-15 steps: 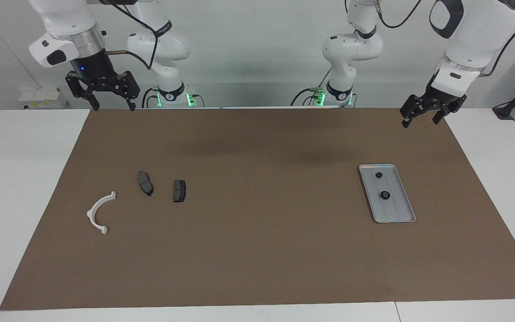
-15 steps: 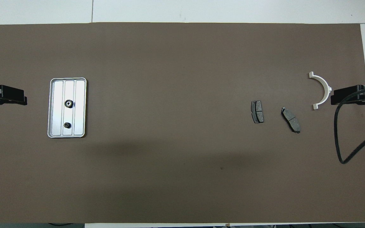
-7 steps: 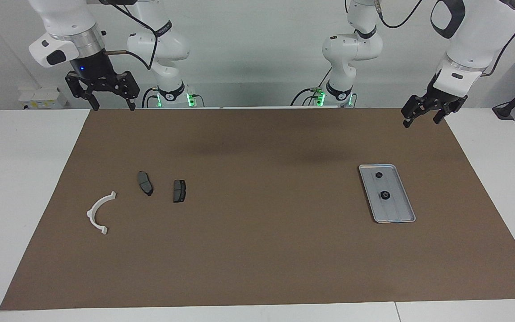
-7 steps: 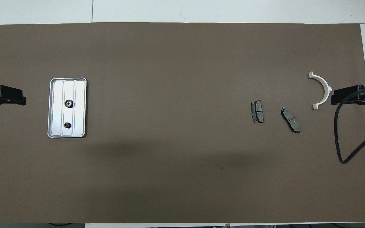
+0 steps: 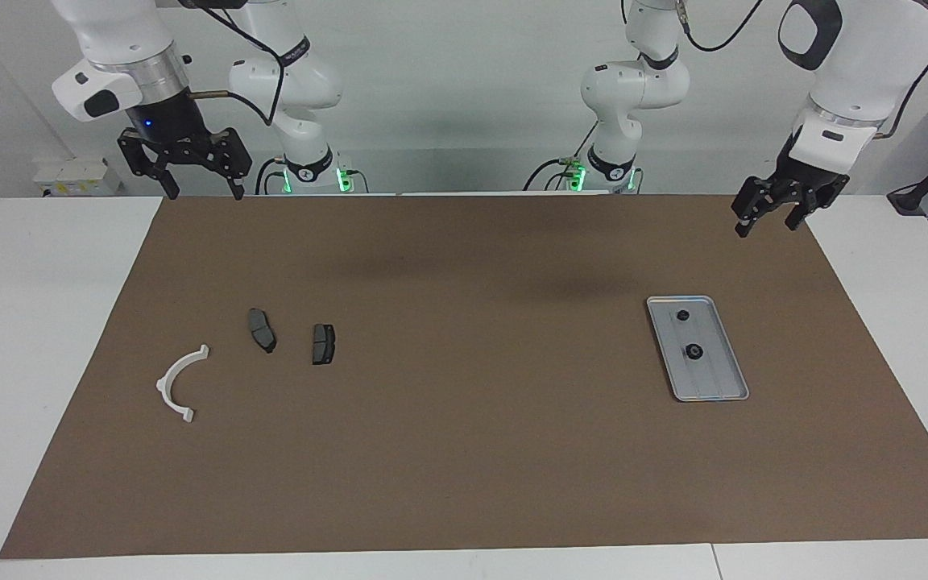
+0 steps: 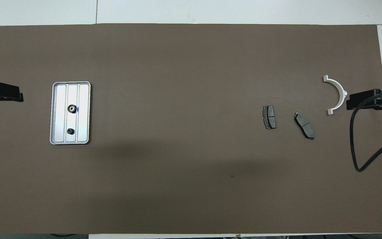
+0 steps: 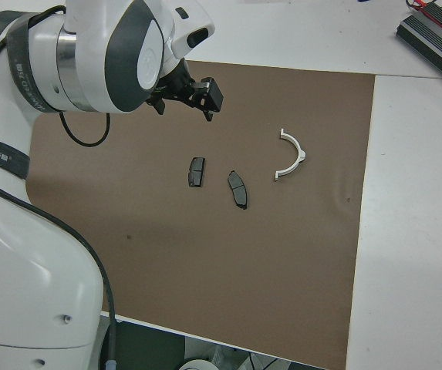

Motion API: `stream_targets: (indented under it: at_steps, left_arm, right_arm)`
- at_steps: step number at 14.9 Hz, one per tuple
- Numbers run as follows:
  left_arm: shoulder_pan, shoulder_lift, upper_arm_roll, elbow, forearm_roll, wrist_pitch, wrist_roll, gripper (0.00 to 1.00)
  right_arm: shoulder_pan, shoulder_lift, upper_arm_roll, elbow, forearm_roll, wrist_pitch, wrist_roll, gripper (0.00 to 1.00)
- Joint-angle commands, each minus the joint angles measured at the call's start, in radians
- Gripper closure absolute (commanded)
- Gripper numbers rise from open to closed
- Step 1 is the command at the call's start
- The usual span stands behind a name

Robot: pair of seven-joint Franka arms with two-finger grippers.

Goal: Place bearing gear from tray to pile
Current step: 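Reach the left gripper down to the dark ring on the tray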

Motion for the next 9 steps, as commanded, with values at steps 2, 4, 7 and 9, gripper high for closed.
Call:
stream_targets:
  at_steps: [2, 4, 7, 9]
  left_arm:
    - [0.030, 0.076, -0.007, -0.041, -0.005, 0.157, 0.000, 0.15]
    - [0.033, 0.158, -0.007, -0.037, -0.008, 0.246, -0.004, 0.15]
    - [0.050, 0.223, -0.007, -0.042, -0.005, 0.325, -0.004, 0.10]
    - [0.058, 0.255, -0.007, -0.044, -0.005, 0.351, -0.006, 0.09]
  right_arm:
    - [-0.012, -0.010, 0.005, -0.010, 0.002, 0.004, 0.008, 0.00]
    - [-0.018, -0.010, 0.005, -0.010, 0.002, 0.004, 0.006, 0.00]
    - [-0.021, -0.010, 0.006, -0.010, 0.002, 0.003, 0.000, 0.00]
    - [-0.021, -0.010, 0.005, -0.010, 0.004, 0.003, -0.014, 0.00]
